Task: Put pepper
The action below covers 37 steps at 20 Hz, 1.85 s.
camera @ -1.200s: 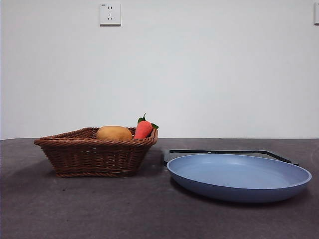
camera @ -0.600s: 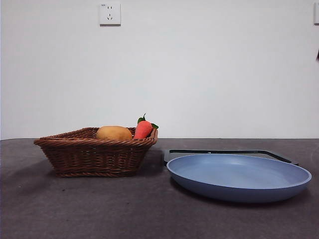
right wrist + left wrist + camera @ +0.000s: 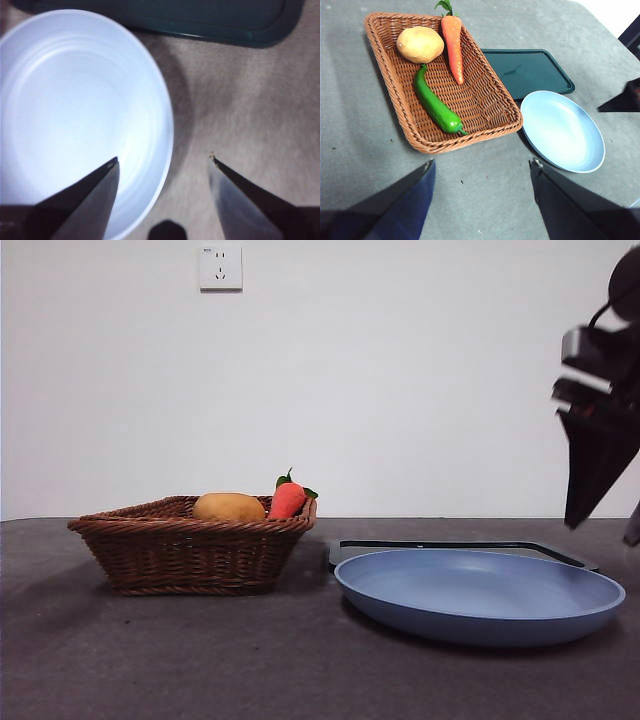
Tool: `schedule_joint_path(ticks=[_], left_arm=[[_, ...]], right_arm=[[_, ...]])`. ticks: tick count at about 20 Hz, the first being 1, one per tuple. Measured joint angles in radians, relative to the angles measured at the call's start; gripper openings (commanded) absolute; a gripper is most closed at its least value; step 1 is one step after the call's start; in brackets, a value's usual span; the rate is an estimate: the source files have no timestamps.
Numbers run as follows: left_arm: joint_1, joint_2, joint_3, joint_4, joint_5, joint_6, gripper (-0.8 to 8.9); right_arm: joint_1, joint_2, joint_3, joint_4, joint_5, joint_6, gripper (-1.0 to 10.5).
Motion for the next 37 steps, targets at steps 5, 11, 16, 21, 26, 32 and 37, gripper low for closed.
schedule_joint_path(ticks=[5,11,16,21,26,32,37], left_arm=[[0.0,0.0,0.0,0.0,0.0,0.0,3.32],[0.0,0.0,0.0,0.0,0.0,0.0,3.32],[0.0,0.0,0.0,0.0,0.0,0.0,3.32],[-0.018,0.0,0.0,0.053,-0.005,-0.034,3.32],[-0.096,0.102,0.065,0.09,-0.071,-0.083,3.32],[-0.264,0.446,0.274,0.093,-0.268,-0.089,3.32],[-0.351,0.8,0.51,0.048,-0.46,-0.089,3.32]], right_arm=[[0.0,0.112,0.0,0.058,-0.006,0.0,2.8],[0.003,0.177,0.0,0.079,-0.077,0.002,0.9],[0.002,0.179,0.002,0.082,-0.087,0.023,0.1],[0.003,0.081,0.003,0.053,-0.078,0.048,0.1],[0.0,-0.193,0.003,0.008,-0.075,0.072,0.1],[-0.006,-0.443,0.015,-0.077,-0.075,0.088,0.1],[-0.007,-0.52,0.08,-0.11,-0.075,0.102,0.1]])
